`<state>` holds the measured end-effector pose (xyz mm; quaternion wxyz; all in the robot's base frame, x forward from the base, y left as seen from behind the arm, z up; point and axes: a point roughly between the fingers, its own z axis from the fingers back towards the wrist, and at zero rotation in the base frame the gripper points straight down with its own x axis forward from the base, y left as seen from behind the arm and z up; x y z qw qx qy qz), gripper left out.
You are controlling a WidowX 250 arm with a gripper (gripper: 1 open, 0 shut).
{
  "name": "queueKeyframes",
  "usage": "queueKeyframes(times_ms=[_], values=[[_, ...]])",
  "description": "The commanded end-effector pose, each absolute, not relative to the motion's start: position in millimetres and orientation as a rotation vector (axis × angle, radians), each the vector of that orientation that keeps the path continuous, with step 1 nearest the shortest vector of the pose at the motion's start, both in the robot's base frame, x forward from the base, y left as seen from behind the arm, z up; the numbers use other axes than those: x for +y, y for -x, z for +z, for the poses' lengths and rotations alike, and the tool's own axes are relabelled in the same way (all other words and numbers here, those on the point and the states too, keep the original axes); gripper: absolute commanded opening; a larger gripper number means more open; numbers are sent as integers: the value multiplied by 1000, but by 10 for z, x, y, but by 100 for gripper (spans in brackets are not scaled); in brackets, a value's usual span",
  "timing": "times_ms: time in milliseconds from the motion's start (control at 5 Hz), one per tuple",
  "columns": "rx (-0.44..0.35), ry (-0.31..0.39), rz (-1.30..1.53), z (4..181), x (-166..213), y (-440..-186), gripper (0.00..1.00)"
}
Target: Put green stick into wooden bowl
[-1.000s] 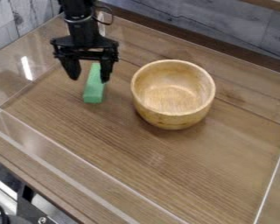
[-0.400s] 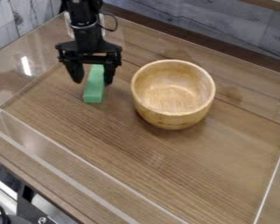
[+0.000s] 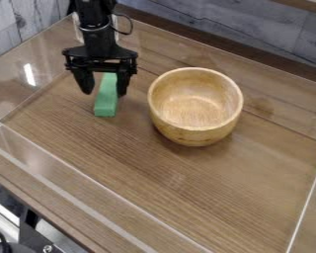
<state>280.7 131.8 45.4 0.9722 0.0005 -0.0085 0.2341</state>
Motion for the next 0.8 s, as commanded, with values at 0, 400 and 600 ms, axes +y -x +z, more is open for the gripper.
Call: queueKeyframes(times_ms=[0, 400, 600], values=[[-97, -18, 466, 697, 1337, -2921, 100], [-107, -28, 473, 706, 1389, -2958, 100], [-106, -33, 472, 723, 1389, -2947, 100]])
